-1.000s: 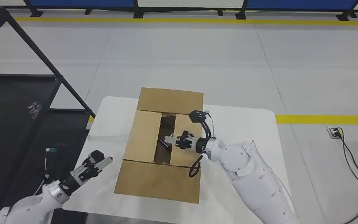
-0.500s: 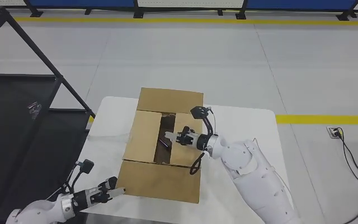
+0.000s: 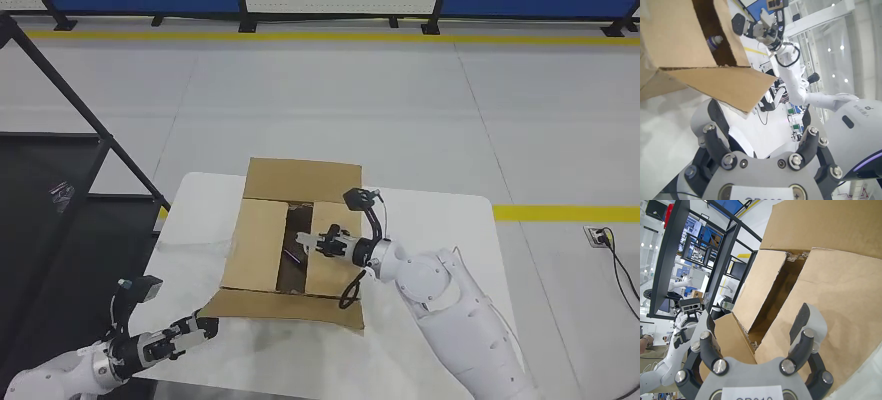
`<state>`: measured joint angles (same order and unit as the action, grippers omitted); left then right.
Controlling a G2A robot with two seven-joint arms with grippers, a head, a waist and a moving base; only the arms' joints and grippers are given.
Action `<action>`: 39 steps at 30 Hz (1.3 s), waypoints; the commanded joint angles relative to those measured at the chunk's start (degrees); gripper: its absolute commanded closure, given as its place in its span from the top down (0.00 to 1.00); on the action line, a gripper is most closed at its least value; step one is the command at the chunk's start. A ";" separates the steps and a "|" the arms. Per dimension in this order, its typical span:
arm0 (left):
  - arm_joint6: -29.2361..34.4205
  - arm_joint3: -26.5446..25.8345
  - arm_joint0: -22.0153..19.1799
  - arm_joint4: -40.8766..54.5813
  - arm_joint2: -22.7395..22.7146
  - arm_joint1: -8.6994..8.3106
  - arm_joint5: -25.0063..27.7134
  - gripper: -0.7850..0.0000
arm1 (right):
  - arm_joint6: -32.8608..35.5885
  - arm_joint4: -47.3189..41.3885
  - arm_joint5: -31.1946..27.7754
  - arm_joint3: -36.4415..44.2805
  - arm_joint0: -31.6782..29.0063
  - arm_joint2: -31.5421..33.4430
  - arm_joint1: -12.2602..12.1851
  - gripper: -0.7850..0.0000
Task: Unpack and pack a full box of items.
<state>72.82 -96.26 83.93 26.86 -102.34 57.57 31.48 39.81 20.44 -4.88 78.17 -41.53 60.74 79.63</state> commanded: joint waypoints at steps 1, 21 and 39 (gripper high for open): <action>-0.17 -0.08 -0.15 2.21 0.11 -0.19 0.17 1.00 | -0.15 -0.51 -0.12 0.14 0.31 0.74 -0.09 1.00; -19.36 0.48 -9.15 -0.60 7.47 0.50 -3.12 1.00 | -8.53 -5.00 4.30 1.20 -2.96 7.13 -0.73 1.00; -28.08 3.22 -14.10 -11.06 14.46 1.17 -6.16 1.00 | -35.41 -10.74 2.39 -32.36 15.19 -2.37 6.08 1.00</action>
<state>44.83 -93.09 69.88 15.95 -88.00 58.74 25.29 4.36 10.47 -1.73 47.60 -27.11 58.78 85.35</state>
